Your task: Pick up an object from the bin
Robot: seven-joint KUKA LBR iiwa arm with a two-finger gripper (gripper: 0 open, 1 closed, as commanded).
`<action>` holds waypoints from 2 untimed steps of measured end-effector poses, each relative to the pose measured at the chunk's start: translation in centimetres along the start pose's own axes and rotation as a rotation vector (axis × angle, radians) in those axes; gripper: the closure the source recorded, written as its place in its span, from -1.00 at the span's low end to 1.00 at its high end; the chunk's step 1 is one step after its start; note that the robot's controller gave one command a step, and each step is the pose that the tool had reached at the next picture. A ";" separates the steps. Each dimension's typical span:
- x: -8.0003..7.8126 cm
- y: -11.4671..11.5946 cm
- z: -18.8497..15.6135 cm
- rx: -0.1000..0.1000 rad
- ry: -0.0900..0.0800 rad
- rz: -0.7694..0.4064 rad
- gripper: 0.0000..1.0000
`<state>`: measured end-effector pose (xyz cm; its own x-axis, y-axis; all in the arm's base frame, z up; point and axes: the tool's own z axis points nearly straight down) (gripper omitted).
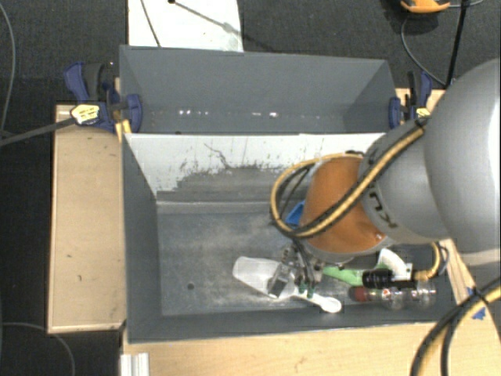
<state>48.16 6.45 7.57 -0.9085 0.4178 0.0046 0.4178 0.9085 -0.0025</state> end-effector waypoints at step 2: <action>-0.1 0.0 -3.7 -0.003 -0.004 -0.002 1.00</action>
Offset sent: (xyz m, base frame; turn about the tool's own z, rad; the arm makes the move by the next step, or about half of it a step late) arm 0.0000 0.0000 0.0787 0.0000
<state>48.27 6.46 11.30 -0.9093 0.4161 0.0006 0.4161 0.9093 0.0000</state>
